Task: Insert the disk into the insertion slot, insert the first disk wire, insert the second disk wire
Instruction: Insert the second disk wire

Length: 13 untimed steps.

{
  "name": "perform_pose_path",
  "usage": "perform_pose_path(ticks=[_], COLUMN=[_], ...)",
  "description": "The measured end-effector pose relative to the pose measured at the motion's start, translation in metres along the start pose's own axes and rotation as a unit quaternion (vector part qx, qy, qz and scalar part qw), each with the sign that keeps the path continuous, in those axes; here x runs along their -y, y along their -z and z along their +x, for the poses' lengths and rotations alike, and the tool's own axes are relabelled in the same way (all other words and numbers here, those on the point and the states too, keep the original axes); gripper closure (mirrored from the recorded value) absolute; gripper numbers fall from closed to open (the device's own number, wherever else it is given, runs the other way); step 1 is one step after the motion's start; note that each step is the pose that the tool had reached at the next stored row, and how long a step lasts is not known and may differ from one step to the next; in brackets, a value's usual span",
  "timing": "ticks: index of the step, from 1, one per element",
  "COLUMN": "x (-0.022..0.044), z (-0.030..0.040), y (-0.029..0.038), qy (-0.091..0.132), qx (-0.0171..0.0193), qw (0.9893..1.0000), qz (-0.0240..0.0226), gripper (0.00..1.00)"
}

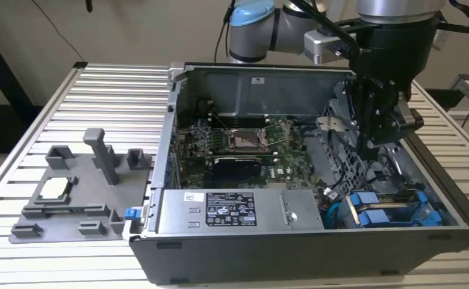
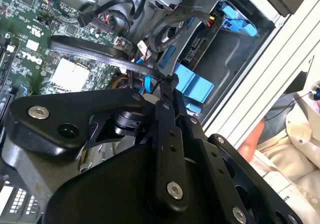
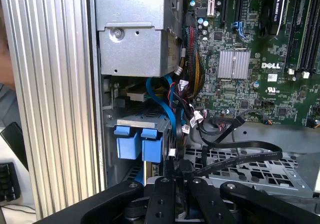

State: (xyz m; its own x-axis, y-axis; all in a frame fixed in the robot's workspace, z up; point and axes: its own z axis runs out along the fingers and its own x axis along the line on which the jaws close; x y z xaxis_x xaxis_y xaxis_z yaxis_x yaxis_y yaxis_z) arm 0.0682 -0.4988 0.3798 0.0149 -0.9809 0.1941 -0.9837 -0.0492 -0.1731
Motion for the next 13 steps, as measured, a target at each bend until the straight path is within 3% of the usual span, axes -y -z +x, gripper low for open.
perform_pose_path(ticks=[7,13], x=[0.0006,0.0101], z=[0.0004,0.0103], y=[-0.0002,-0.0046], qy=[0.000,0.001], qx=[-0.0001,0.0003], qw=[1.0000,1.0000], qz=[-0.0005,-0.0052], gripper=[0.84,0.84])
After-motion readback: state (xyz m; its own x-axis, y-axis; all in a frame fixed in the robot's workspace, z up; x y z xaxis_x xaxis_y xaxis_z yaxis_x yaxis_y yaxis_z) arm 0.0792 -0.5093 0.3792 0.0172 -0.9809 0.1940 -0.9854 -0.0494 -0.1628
